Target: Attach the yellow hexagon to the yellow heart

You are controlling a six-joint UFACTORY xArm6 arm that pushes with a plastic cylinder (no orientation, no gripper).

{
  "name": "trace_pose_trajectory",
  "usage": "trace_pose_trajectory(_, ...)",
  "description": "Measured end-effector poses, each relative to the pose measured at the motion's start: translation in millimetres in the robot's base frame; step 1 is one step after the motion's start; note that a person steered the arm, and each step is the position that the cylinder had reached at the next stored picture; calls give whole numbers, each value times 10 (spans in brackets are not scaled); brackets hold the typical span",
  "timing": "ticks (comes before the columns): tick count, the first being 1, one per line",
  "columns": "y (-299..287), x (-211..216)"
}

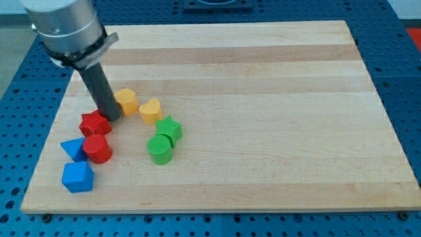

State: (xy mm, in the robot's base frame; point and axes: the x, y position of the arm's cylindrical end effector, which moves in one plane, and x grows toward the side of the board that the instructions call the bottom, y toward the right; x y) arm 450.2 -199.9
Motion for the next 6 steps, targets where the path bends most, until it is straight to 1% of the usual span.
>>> trace_pose_trajectory(1, -36, -103)
trace_pose_trajectory(3, 62, -536)
trace_pose_trajectory(4, 292, -392)
trace_pose_trajectory(5, 362, -130)
trace_pose_trajectory(6, 374, 9)
